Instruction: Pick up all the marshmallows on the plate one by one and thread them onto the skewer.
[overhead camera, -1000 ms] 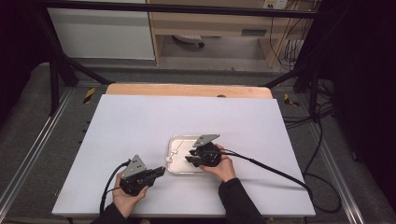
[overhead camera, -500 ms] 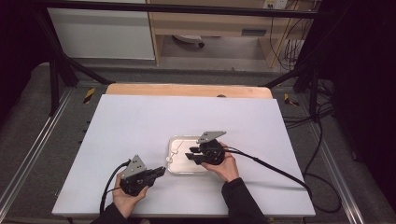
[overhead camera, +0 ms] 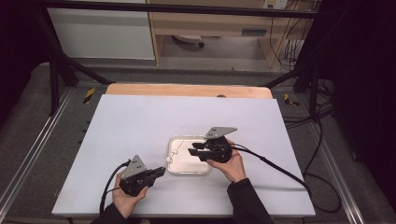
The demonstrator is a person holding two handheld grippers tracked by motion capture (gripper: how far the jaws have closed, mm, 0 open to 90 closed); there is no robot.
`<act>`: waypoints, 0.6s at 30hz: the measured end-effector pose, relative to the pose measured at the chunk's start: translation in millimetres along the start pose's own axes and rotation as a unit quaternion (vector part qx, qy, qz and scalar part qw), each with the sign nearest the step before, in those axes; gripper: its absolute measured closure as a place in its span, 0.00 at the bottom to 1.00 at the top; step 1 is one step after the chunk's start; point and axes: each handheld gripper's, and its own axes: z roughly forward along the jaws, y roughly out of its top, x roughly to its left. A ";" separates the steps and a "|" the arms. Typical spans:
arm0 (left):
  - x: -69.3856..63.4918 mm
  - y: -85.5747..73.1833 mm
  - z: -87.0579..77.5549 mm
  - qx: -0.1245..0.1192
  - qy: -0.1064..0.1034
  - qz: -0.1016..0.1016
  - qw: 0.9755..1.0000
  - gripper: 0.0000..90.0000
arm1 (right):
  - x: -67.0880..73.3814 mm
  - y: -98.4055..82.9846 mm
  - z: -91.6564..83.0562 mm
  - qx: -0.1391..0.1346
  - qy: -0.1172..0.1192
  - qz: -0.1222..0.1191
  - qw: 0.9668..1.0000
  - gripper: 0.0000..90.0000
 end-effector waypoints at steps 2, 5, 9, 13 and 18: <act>-0.1 0.1 0.0 0.000 0.000 0.001 1.000 0.98 | -0.9 1.2 -4.3 -0.006 0.002 0.006 1.000 0.76; -0.4 0.2 0.0 0.000 0.000 0.002 1.000 0.98 | -3.1 3.7 -13.1 -0.020 0.004 0.013 1.000 0.76; -0.8 0.3 -0.1 -0.001 0.000 0.002 1.000 0.98 | -4.2 7.2 -20.8 -0.032 0.005 0.019 0.999 0.76; -1.2 0.5 -0.3 -0.002 0.000 0.003 1.000 0.98 | -5.0 14.1 -32.1 -0.059 0.016 0.033 0.998 0.77; -2.0 0.8 -0.4 -0.004 -0.001 0.005 1.000 0.98 | -5.7 17.9 -38.1 -0.075 0.028 0.045 0.996 0.77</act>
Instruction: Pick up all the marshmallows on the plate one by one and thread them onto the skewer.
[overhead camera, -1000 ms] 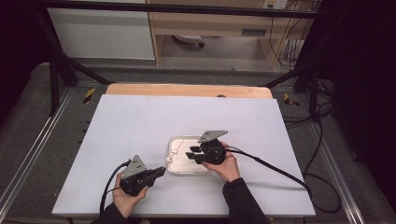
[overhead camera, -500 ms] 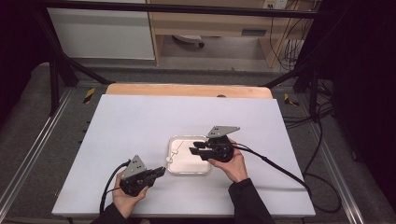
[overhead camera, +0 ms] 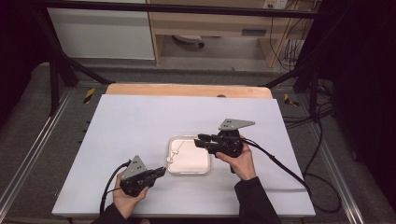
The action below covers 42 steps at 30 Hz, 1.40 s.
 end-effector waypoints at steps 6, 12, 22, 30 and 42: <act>-0.7 0.2 -0.1 -0.001 -0.001 0.001 1.000 0.98 | -1.4 2.4 1.5 -0.018 0.019 0.025 0.999 0.77; -1.2 0.3 0.3 -0.003 -0.001 0.001 1.000 0.98 | -5.1 4.9 4.8 -0.033 0.035 0.052 0.998 0.77; -2.6 1.0 0.1 -0.006 -0.003 0.003 1.000 0.98 | -5.6 7.4 13.0 -0.046 0.051 0.075 0.995 0.77; -2.9 1.3 -0.5 -0.009 -0.004 0.005 1.000 0.98 | -6.2 5.6 23.6 -0.039 0.064 0.092 0.993 0.77; -2.8 1.4 -0.7 -0.010 -0.004 0.005 1.000 0.98 | -7.3 2.5 29.5 -0.034 0.078 0.102 0.991 0.78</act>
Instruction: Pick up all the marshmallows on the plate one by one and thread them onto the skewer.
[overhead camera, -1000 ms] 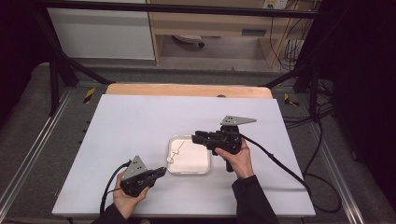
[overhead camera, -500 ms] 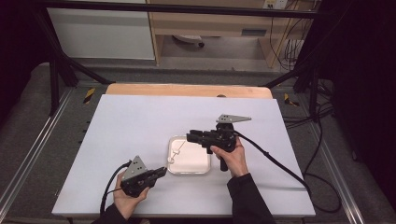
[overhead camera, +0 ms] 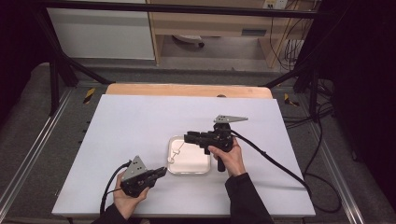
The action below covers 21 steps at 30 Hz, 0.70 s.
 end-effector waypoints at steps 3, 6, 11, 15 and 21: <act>0.0 -0.2 0.2 0.001 0.000 -0.001 1.000 0.98 | -0.4 -1.8 2.1 0.003 0.003 0.003 1.000 0.78; 0.1 -0.4 0.4 0.001 0.000 0.000 1.000 0.98 | -0.6 -3.1 3.4 0.006 0.008 0.007 1.000 0.79; -0.4 -0.7 1.2 0.005 -0.002 0.007 1.000 0.98 | -0.5 -4.6 4.6 0.010 0.013 0.009 1.000 0.81; -2.0 -0.6 2.9 0.012 -0.005 0.016 1.000 0.98 | -0.7 -5.2 5.3 0.014 0.017 0.010 1.000 0.82; -2.5 -1.0 4.0 0.020 -0.002 0.021 1.000 0.99 | 0.3 -8.9 6.9 0.025 0.015 -0.002 1.000 0.84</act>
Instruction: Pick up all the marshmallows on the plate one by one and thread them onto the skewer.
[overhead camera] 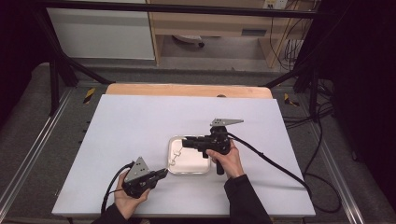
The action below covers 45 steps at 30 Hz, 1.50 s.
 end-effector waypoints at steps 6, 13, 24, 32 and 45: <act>-0.1 0.0 -0.1 0.005 0.002 0.004 1.000 0.99 | 1.4 -3.4 2.3 0.001 0.000 -0.003 1.000 0.85; -0.9 -0.2 0.8 0.012 0.003 0.010 1.000 0.99 | 2.2 -8.5 5.9 0.005 -0.006 -0.009 1.000 0.86; -1.9 -1.2 1.4 0.020 0.007 0.019 1.000 0.99 | 4.6 -15.1 8.6 0.016 -0.003 -0.013 1.000 0.87; -1.8 -1.8 1.6 0.018 0.004 0.019 1.000 0.99 | 5.6 -18.2 9.5 0.016 0.004 -0.010 1.000 0.88; 0.4 -1.5 1.6 0.000 0.003 0.016 1.000 0.99 | 7.2 -10.2 -6.2 -0.015 -0.027 0.000 1.000 0.50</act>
